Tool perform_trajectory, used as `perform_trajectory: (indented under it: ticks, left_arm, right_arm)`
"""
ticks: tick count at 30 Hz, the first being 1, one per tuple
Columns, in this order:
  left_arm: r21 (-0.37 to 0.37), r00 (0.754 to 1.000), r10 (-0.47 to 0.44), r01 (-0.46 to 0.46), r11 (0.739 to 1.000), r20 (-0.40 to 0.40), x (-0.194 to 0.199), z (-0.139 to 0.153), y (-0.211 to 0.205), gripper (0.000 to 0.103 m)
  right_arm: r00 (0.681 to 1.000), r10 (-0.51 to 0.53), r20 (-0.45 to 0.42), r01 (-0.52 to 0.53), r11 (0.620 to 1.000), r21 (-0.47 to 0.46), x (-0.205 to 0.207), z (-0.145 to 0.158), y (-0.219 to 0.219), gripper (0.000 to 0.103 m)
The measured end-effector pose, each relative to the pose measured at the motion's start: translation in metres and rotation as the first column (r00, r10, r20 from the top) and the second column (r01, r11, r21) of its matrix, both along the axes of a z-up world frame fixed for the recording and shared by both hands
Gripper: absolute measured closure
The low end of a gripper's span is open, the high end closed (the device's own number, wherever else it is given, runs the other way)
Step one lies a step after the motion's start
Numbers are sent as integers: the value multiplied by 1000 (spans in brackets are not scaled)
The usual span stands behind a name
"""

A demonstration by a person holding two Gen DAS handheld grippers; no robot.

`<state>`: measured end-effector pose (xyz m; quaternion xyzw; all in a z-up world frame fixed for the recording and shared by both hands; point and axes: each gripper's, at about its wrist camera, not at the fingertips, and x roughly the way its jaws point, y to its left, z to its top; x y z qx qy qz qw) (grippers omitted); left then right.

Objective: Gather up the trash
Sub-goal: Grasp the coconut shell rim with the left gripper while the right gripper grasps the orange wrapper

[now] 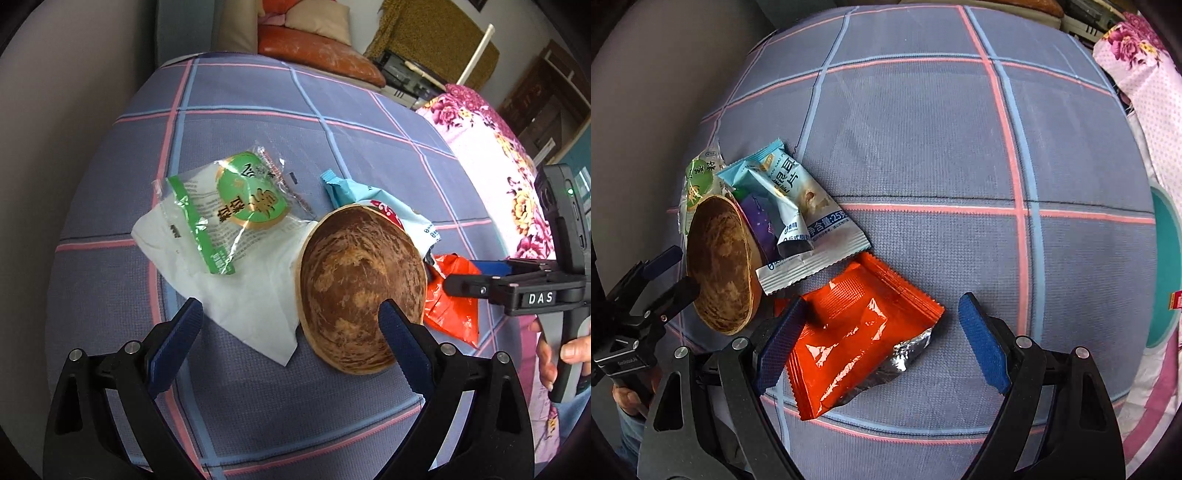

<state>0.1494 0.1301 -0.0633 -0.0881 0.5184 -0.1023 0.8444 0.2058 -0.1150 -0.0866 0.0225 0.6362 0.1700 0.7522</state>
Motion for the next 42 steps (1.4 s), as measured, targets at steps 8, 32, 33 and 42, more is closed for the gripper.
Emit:
perform_trajectory:
  ticks: [8, 32, 33, 42]
  left_arm:
    - [2, 999, -43, 43, 999, 23, 2, 2, -15, 26]
    - [74, 995, -60, 55, 996, 79, -19, 30, -56, 94]
    - [76, 995, -62, 56, 996, 80, -21, 33, -57, 94]
    - [111, 987, -94, 80, 991, 130, -27, 62, -77, 94]
  right_arm:
    - [996, 85, 34, -87, 994, 60, -18, 8, 10, 64]
    - [986, -76, 146, 61, 993, 103, -32, 49, -71, 91]
    - [985, -81, 150, 65, 992, 108, -32, 49, -72, 91]
    - [971, -137, 196, 109, 983, 146, -38, 64, -105, 91]
